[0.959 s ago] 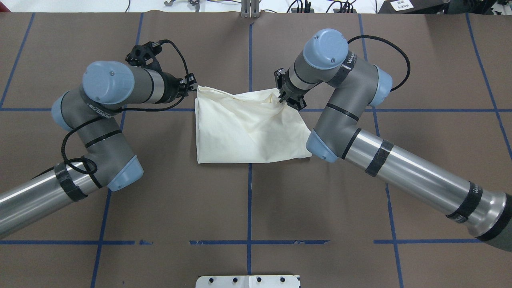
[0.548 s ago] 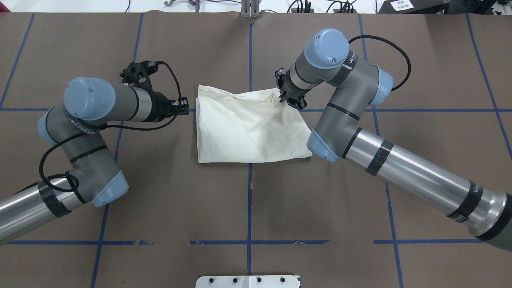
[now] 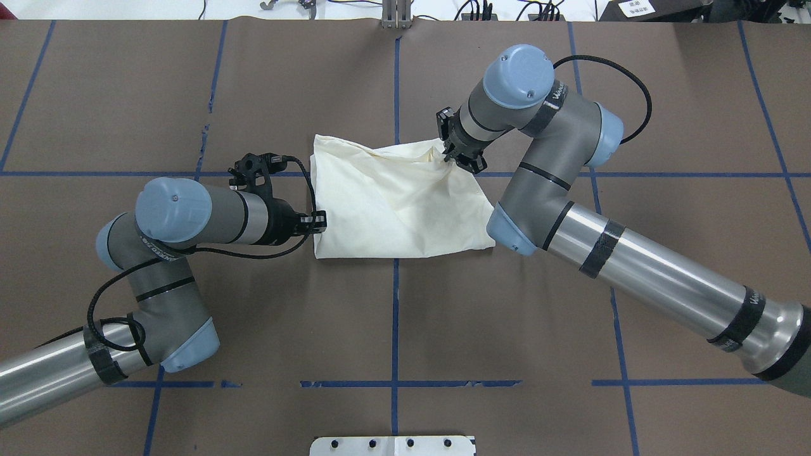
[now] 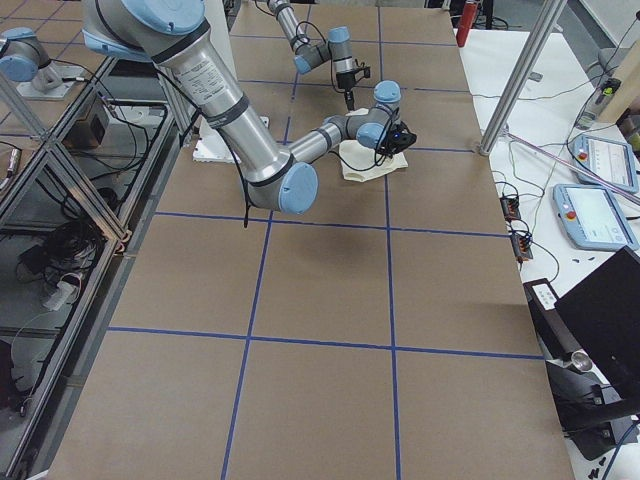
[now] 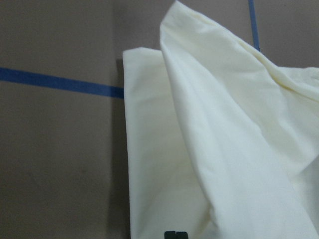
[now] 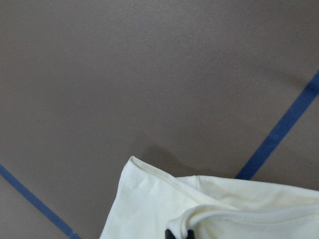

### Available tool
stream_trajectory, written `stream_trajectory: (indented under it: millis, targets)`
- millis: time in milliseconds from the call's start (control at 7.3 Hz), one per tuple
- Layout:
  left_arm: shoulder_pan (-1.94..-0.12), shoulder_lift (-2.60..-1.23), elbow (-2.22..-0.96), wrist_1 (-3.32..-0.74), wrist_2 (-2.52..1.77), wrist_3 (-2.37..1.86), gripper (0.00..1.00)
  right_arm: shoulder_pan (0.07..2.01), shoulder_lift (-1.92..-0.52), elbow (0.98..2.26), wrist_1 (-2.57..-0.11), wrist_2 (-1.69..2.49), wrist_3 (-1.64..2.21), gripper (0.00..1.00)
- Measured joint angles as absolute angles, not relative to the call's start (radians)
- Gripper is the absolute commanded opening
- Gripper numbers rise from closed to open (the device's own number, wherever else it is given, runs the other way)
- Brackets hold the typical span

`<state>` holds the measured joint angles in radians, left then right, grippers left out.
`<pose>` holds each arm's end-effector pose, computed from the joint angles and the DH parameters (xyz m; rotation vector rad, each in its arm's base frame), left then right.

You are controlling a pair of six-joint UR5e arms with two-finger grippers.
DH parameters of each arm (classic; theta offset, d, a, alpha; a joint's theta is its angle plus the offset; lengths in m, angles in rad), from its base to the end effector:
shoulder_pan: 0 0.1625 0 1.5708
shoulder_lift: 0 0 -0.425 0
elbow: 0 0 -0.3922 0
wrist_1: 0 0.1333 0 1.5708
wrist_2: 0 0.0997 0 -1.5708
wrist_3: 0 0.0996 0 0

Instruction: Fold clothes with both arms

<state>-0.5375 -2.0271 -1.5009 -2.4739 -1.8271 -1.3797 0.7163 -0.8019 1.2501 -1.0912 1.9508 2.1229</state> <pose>0.5209 -0.4363 0.3272 0.2514 1.2755 -0.1310 -0.5271 -0.5867 0.2737 -0.2883 -0.9844 0.9856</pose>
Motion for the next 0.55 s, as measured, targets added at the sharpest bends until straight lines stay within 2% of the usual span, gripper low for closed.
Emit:
stream_trajectory:
  millis: [548]
  targets:
    - [-0.527,-2.025,-1.455,-2.616,-1.919,-1.344,0.00,0.715,-0.802,1.250,-1.092,1.952,2.124,0.00]
